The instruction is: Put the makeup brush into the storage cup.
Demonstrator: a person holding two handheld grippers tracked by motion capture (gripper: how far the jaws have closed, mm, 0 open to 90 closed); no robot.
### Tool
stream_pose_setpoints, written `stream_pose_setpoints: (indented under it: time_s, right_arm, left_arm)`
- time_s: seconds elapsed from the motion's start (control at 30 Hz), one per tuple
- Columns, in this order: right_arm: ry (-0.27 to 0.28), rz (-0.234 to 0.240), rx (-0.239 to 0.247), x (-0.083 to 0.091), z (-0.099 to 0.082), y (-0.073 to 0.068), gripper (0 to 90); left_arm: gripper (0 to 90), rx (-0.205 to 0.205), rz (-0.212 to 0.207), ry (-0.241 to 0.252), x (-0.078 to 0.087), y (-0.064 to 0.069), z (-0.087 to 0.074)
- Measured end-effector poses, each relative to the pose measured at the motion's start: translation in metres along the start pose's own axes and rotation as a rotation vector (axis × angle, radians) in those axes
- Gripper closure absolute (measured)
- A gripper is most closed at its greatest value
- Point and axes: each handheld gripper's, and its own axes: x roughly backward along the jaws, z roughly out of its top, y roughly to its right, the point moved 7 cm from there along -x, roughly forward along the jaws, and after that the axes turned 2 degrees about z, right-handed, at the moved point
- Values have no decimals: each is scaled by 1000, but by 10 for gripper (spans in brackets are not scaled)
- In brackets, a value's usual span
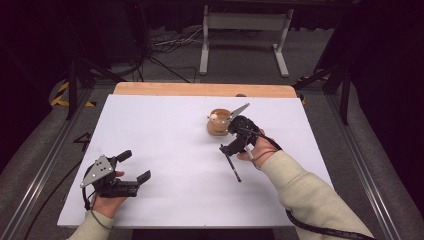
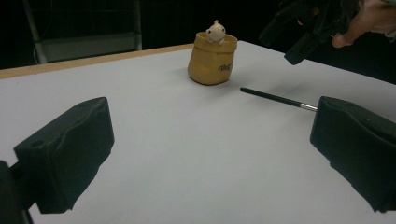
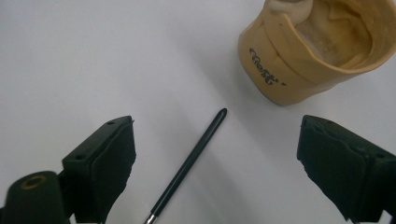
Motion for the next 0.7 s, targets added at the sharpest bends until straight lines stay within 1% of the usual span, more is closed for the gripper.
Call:
stream_pose_setpoints:
  time_s: [0.03, 0.07, 0.13, 0.17, 0.3, 0.33, 0.43, 0.47, 0.53, 0.57, 0.63, 0.7]
  right_arm:
    - [-13, 1, -1, 0, 0, 0, 118]
    - [-13, 1, -1, 0, 0, 0, 118]
    - [-53, 12, 1, -1, -1, 1, 118]
    - [-61, 12, 0, -1, -1, 2, 118]
    - [-85, 18, -14, -4, -4, 2, 121]
    - [-89, 17, -10, -5, -5, 2, 125]
    - [-86, 18, -9, -7, -7, 1, 149]
    - [-82, 17, -14, -9, -8, -1, 162]
    - [-88, 19, -32, -11, -11, -1, 171]
    - [-96, 21, -41, -13, -13, -2, 175]
    - [-100, 22, -47, -15, -14, -2, 179]
    - [-128, 39, -60, -21, -21, -4, 201]
  left_arm:
    - [5, -1, 1, -1, 0, 0, 0]
    - [5, -1, 1, -1, 0, 0, 0]
    - [5, -2, 0, -3, 0, 0, 0]
    - [5, -2, 0, -4, 0, 1, 0]
    - [5, -3, 3, -4, -1, 1, 0]
    - [5, -4, 3, -5, -1, 1, 0]
    - [5, -12, 28, -22, -1, 0, -1]
    - [5, -21, 30, -26, -1, -1, -1]
    - [5, -21, 33, -28, -2, 0, -1]
    - [5, -27, 30, -33, -2, 0, -1]
    - [5, -26, 29, -35, -2, 1, -1]
    - [4, -26, 25, -41, -3, 1, -2]
